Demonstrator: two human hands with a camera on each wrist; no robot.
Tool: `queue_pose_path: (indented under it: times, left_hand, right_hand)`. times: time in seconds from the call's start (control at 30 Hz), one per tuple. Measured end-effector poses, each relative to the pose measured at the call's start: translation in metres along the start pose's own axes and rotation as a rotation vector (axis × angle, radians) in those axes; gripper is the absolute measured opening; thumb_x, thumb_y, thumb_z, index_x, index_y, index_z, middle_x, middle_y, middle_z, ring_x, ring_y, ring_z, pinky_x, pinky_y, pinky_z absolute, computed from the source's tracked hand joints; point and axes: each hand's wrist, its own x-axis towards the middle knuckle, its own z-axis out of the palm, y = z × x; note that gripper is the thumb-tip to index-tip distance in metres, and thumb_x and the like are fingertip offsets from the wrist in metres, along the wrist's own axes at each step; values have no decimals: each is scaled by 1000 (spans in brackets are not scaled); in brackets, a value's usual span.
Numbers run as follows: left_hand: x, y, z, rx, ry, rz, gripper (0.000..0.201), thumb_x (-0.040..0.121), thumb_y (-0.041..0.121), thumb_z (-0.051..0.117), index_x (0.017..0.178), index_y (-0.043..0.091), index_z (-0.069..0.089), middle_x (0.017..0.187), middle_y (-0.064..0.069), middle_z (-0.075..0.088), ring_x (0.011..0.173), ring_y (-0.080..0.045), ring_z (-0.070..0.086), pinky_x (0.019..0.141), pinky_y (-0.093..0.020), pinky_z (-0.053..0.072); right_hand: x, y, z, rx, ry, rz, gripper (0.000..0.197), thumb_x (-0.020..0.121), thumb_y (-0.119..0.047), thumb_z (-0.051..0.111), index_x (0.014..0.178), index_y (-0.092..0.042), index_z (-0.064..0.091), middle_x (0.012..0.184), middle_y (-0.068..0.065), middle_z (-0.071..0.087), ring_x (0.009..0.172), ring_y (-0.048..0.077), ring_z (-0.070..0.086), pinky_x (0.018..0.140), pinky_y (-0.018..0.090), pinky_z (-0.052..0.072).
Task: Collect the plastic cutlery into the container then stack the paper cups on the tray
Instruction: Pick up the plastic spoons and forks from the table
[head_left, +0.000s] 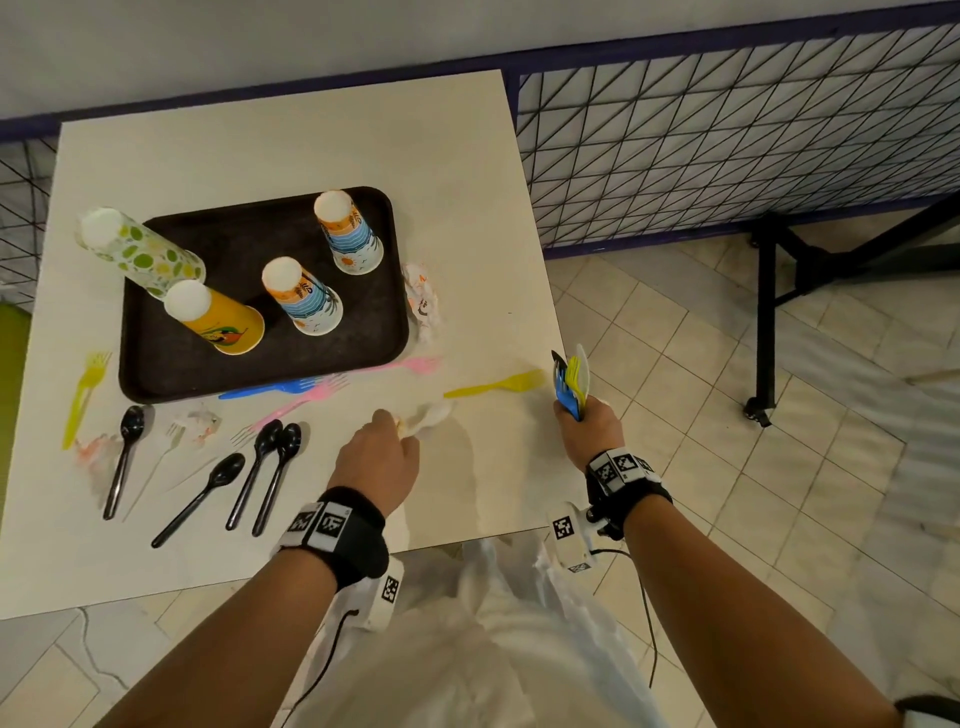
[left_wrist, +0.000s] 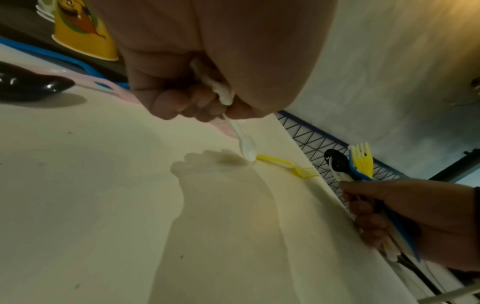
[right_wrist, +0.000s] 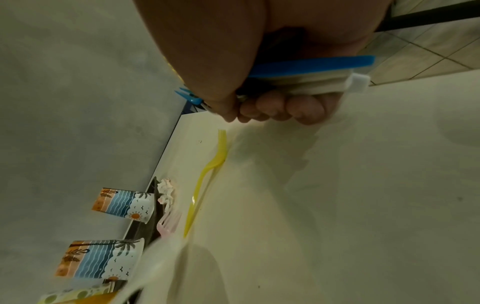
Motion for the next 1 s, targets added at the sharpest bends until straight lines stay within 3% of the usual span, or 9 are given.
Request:
queue_pose_path:
  times: [0.13, 0.33, 0.5, 0.6, 0.7, 0.77, 0.83, 0.93, 1.0]
  left_hand:
    - [13, 27, -6, -69, 26, 160, 33, 100, 25, 49, 125, 4, 46, 109, -21, 67, 101, -42, 63, 78, -41, 46]
    - [61, 68, 25, -1, -32, 326, 38, 100, 30, 55, 131, 9, 46, 117, -17, 64, 105, -39, 63, 81, -43, 49]
    - [71, 70, 42, 279, 54, 375, 22, 99, 11, 47, 121, 8, 53, 116, -14, 59, 106, -34, 57, 75, -42, 46]
    - [70, 65, 44, 338, 122, 384, 19, 98, 10, 49, 116, 8, 55, 116, -14, 54, 107, -33, 53, 74, -41, 47]
    - [66, 63, 43, 199, 104, 321, 25, 102, 23, 50, 116, 4, 56, 118, -18, 51, 109, -37, 49, 80, -45, 46]
    - [60, 68, 40, 17, 47, 277, 32, 103, 28, 49, 118, 0, 54, 119, -22, 55, 111, -41, 51, 86, -46, 45]
    - [53, 77, 33, -235, -68, 214, 34, 105, 31, 48, 119, -1, 51, 118, -23, 60, 110, -42, 57, 85, -39, 43]
    - [45, 88, 26, -493, -221, 163, 27, 103, 35, 49, 107, 8, 49, 108, -25, 62, 103, -42, 61, 80, -36, 42]
    - [40, 94, 20, -617, -270, 138, 23, 99, 37, 49, 97, 15, 46, 97, -26, 64, 85, -42, 62, 74, -43, 48]
  right_hand:
    - [-1, -9, 1, 64, -20, 5, 25, 101, -34, 52, 90, -13, 57, 69, 1, 52, 66, 23, 52, 61, 27, 37]
    - [-6, -3, 9, 162, 10, 16, 27, 99, -35, 52, 76, -21, 53, 71, 10, 62, 67, 33, 63, 72, 48, 60]
    - [-13, 11, 7, 124, 23, 17, 29, 101, -36, 52, 77, -21, 56, 78, 14, 70, 72, 33, 68, 74, 43, 59]
    - [-16, 9, 7, 127, 5, 22, 31, 99, -41, 54, 74, -22, 53, 69, 8, 63, 69, 34, 65, 67, 40, 56]
    - [-19, 3, 10, 210, 6, 47, 37, 94, -48, 58, 75, -16, 58, 65, 13, 65, 64, 36, 68, 62, 42, 58]
    - [-21, -4, 13, 288, -16, 55, 40, 96, -46, 58, 81, -9, 62, 62, 11, 67, 53, 24, 65, 57, 34, 53]
    - [-23, -19, 17, 393, -26, 43, 38, 98, -41, 59, 86, -4, 64, 56, 6, 65, 48, 17, 60, 59, 30, 48]
    - [-23, -44, 26, 569, -54, 21, 33, 98, -35, 60, 81, -7, 64, 51, 3, 59, 52, 23, 56, 61, 36, 49]
    - [-22, -58, 30, 663, -80, 16, 35, 97, -40, 61, 77, -12, 63, 51, 1, 57, 53, 24, 56, 65, 43, 53]
